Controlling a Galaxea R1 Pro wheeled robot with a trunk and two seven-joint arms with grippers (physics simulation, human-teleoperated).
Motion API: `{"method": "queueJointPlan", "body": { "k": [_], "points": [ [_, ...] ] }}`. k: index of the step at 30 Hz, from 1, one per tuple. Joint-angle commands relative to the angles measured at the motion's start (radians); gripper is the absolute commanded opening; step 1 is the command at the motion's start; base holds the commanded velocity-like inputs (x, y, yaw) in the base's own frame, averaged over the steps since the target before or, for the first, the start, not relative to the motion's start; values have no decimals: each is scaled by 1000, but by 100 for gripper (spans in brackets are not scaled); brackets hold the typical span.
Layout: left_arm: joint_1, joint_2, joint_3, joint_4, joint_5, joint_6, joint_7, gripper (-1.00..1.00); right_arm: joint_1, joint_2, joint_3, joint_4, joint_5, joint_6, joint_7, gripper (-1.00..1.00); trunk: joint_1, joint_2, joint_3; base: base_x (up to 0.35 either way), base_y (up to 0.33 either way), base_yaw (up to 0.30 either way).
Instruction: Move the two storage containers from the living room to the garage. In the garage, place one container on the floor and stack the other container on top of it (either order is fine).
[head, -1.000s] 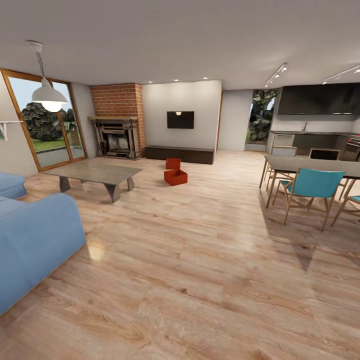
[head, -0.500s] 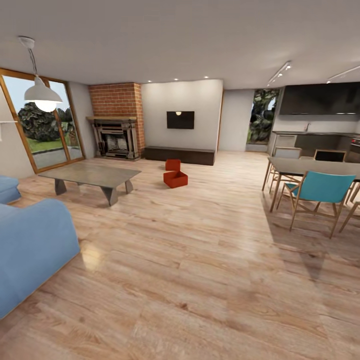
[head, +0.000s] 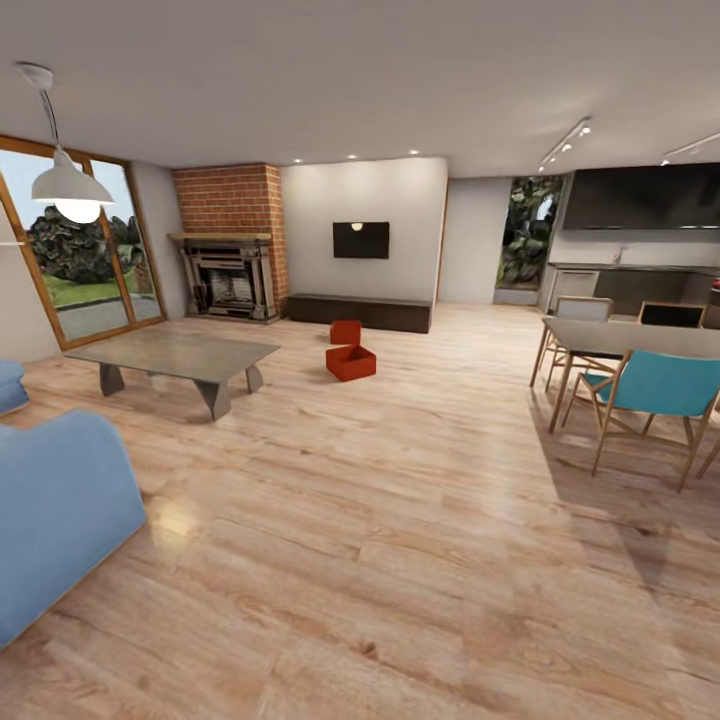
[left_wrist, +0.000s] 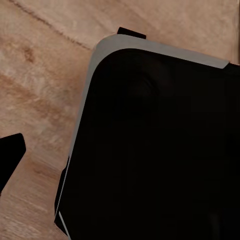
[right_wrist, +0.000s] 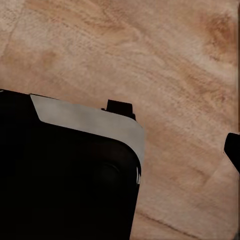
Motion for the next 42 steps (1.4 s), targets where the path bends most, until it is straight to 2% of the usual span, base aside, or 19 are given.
{"method": "queueJointPlan", "body": {
  "k": [1, 17, 34, 42],
  "points": [
    [0, 0, 5, 0, 1, -2, 1, 100, -1, 0, 8, 3, -8, -6, -1, 100, 1, 0, -1, 323, 0, 0],
    [0, 0, 5, 0, 1, -2, 1, 100, -1, 0, 8, 3, -8, -5, -1, 100, 1, 0, -1, 323, 0, -13],
    [0, 0, 5, 0, 1, -2, 1, 100, -1, 0, 8, 3, -8, -5, -1, 100, 1, 0, -1, 323, 0, -226],
    [0, 0, 5, 0, 1, -2, 1, 100, -1, 0, 8, 3, -8, -4, -1, 100, 1, 0, -1, 323, 0, -52]
  ]
}}
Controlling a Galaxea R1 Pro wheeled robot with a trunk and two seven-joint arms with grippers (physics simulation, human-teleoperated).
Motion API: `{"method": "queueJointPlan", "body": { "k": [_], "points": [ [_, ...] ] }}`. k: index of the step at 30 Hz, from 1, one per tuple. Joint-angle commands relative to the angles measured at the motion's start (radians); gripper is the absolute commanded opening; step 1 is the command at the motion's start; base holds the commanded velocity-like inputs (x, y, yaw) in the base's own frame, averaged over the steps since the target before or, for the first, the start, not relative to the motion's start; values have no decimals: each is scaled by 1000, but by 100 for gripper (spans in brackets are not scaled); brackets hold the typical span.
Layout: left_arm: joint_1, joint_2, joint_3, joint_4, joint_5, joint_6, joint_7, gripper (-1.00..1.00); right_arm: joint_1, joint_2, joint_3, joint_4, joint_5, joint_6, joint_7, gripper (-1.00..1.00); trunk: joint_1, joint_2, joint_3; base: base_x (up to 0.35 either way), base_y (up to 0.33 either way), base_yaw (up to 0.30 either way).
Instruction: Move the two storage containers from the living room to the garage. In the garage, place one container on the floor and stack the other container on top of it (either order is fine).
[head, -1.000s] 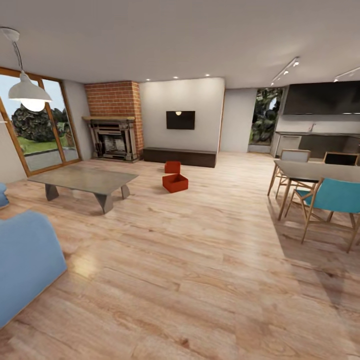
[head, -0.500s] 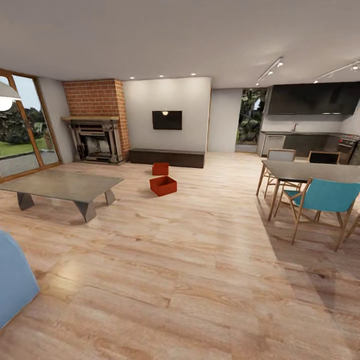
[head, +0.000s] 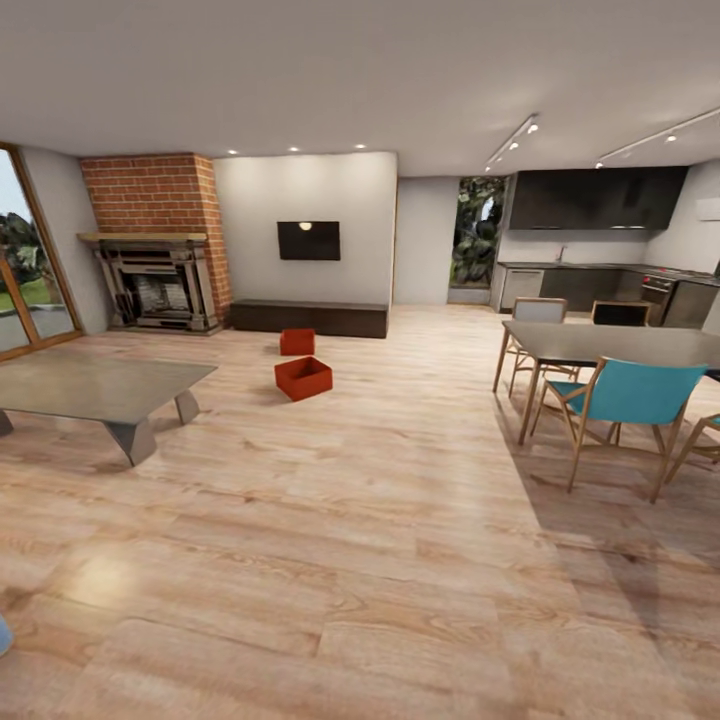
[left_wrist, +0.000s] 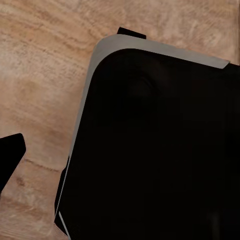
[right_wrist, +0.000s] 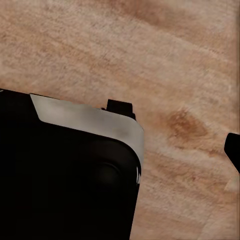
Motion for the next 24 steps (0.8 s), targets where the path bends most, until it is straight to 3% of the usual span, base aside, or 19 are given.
{"method": "queueJointPlan", "body": {
  "k": [1, 24],
  "points": [
    [0, 0, 5, 0, 1, -2, 1, 100, -1, 0, 8, 3, -8, -6, -1, 100, 1, 0, -1, 323, 0, -4],
    [0, 0, 5, 0, 1, -2, 1, 100, -1, 0, 8, 3, -8, -5, -1, 100, 1, 0, -1, 323, 0, 0]
  ]
}}
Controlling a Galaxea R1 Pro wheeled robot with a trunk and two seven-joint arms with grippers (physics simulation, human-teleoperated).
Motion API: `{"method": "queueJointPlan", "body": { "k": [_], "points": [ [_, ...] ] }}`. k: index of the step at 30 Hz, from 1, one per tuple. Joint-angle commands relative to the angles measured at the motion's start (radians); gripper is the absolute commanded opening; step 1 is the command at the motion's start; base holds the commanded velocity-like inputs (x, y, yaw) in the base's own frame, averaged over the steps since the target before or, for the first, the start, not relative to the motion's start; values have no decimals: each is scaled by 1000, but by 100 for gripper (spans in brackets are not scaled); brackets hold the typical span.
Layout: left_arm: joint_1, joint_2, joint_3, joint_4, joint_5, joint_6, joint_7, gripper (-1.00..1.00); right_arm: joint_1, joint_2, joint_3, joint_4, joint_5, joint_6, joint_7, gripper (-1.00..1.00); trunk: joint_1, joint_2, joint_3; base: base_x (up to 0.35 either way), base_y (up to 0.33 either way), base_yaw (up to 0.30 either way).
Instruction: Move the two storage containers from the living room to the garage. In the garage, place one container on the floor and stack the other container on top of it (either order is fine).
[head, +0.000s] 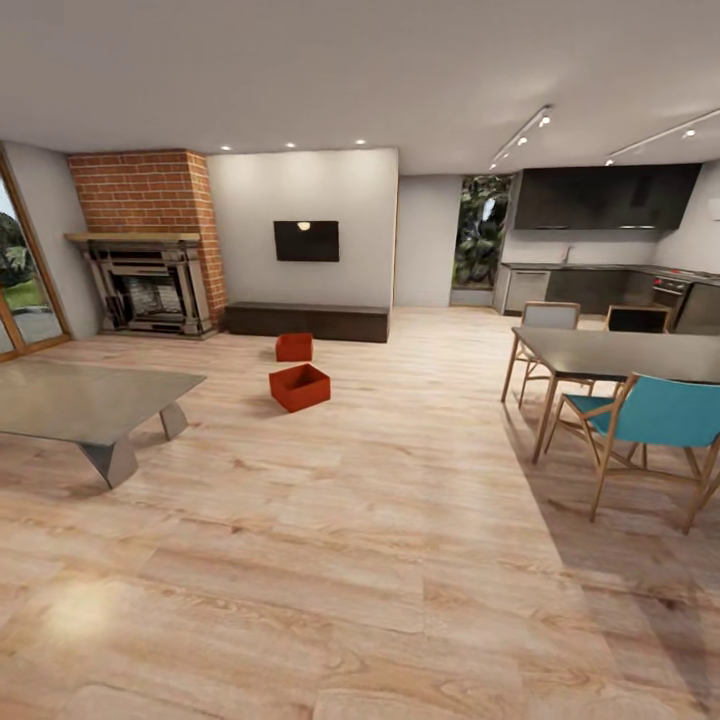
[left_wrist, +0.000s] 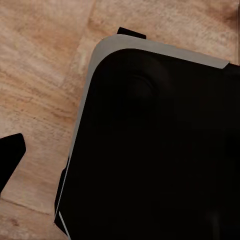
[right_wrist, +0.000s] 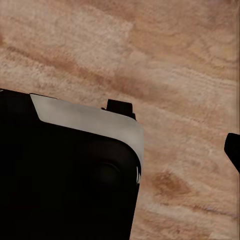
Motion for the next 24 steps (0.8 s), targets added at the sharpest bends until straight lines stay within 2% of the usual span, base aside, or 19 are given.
{"method": "queueJointPlan", "body": {
  "k": [1, 24],
  "points": [
    [0, 0, 5, 0, 1, -2, 1, 100, -1, 0, 8, 3, -8, -6, -1, 100, 1, 0, -1, 323, 0, 0],
    [0, 0, 5, 0, 1, -2, 1, 100, -1, 0, 8, 3, -8, -6, -1, 100, 1, 0, -1, 323, 0, 0]
  ]
}}
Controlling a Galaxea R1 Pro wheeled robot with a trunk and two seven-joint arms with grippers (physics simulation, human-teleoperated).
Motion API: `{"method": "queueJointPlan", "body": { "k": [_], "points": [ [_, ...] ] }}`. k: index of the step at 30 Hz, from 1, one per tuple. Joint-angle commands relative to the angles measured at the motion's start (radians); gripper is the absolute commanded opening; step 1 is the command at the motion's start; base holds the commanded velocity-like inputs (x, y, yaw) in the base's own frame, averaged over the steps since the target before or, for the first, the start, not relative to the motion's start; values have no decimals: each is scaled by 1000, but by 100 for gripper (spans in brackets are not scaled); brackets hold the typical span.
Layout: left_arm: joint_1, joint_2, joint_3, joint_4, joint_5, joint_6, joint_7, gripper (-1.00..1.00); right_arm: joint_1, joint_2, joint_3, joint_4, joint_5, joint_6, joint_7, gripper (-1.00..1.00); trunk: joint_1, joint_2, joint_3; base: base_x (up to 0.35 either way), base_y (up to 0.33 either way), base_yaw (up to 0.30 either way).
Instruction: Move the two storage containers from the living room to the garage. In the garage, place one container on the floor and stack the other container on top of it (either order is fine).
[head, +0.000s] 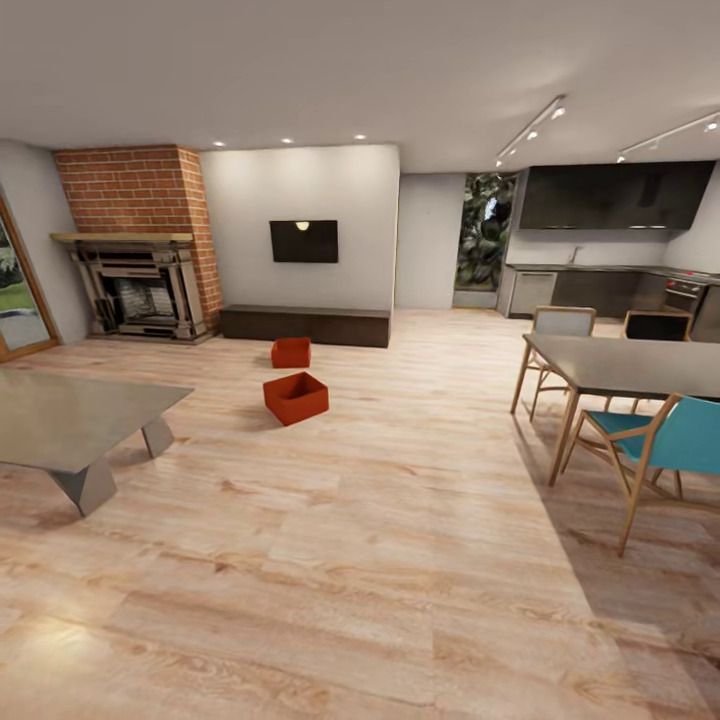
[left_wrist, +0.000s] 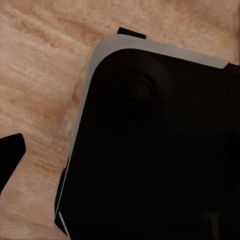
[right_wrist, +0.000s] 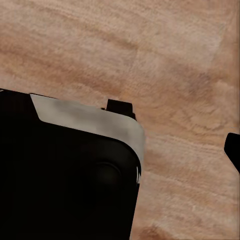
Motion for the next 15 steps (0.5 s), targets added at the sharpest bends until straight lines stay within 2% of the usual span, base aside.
{"method": "queueJointPlan", "body": {
  "k": [1, 15],
  "points": [
    [0, 0, 5, 0, 1, -2, 1, 100, -1, 0, 8, 3, -8, -6, -1, 100, 1, 0, -1, 323, 0, 0],
    [0, 0, 5, 0, 1, -2, 1, 100, -1, 0, 9, 3, -7, -6, 1, 100, 1, 0, -1, 323, 0, 0]
  ]
}}
